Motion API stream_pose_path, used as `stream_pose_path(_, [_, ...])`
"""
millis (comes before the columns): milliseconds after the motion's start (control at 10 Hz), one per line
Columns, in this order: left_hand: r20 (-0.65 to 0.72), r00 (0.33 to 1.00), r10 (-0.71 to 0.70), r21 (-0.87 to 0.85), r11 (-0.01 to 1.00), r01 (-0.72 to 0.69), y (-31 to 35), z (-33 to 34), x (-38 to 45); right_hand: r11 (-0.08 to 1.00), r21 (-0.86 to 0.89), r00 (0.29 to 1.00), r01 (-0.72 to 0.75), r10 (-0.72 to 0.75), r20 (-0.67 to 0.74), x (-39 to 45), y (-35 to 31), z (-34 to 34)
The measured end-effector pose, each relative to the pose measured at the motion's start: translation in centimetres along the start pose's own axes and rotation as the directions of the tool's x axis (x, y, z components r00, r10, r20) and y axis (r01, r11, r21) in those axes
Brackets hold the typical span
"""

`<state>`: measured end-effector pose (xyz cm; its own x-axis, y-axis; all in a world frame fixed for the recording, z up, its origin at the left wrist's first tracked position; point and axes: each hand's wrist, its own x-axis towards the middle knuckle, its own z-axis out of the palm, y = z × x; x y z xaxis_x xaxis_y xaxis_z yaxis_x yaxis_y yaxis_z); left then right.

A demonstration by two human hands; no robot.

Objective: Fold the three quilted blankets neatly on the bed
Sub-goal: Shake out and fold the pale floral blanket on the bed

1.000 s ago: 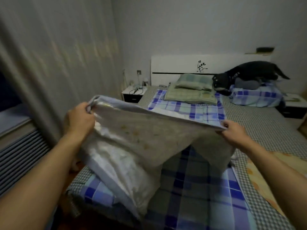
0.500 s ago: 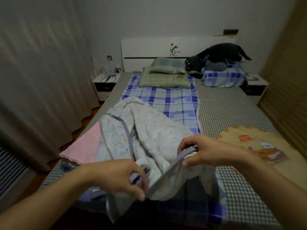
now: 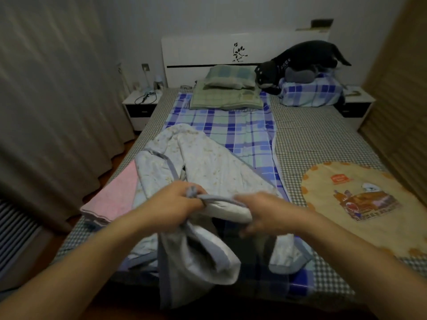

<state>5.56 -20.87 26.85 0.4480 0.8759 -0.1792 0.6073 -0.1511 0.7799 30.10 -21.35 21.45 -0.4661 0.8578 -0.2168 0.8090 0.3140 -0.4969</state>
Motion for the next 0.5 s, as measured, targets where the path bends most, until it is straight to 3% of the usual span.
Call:
stream_pose_path(100, [0.128, 0.982, 0.138, -0.356, 0.931, -0.085, 0.6, -3.1, -2.2, 0.961, -0.172, 0.975, -0.216, 0.222, 0.019, 1.1, 6.4, 4.4])
stream_pose_path(200, [0.240, 0.953, 0.188, -0.496, 0.867, -0.046, 0.5, -4.4, -4.0, 0.838, 0.254, 0.759, -0.483, 0.545, -0.356, 1.5, 12.2, 4.6])
stream_pose_path(300, [0.198, 0.980, 0.028, -0.270, 0.963, 0.028, -1.7, -5.0, -3.7, 0.412, 0.905, 0.212, -0.106, 0.898, -0.385, 1.4, 14.3, 1.5])
stream_pose_path(400, [0.129, 0.951, -0.282, 0.455, 0.869, 0.196, -7.5, -4.4, -1.6, 0.450, 0.881, 0.043, 0.146, 0.887, -0.460, 1.0, 12.7, -1.2])
stream_pose_path(500, [-0.141, 0.843, -0.519, 0.727, 0.524, 0.444, -15.0, -4.2, -1.2, 0.913, 0.130, 0.752, -0.386, 0.394, -0.530, -0.9, 11.7, 2.4])
